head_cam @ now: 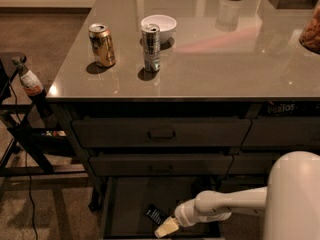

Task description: Pick rxbar blueberry from bottom drawer and place on counter

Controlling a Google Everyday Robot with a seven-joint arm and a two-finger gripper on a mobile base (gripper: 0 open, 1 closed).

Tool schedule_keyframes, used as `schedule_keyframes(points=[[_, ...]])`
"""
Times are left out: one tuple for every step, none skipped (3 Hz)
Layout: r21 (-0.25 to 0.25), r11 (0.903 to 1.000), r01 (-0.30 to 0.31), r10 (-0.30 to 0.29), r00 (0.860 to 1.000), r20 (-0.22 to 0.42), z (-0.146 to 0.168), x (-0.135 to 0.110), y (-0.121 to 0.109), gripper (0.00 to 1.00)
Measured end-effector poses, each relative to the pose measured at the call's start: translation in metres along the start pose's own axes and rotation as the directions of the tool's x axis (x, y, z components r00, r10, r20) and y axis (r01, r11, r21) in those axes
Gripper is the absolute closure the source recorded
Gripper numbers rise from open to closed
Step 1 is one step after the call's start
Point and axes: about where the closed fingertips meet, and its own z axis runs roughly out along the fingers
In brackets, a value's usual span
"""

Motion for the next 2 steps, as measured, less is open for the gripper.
schedule_keyframes(points=[[0.016, 0.9995, 0.027, -0.027, 0.999, 0.026, 0.0478, -0.0092, -0.0016, 0.0], [0.016, 0.9995, 0.027, -0.027, 0.999, 0.026, 0.0484, -0.0093, -0.0014, 0.0]])
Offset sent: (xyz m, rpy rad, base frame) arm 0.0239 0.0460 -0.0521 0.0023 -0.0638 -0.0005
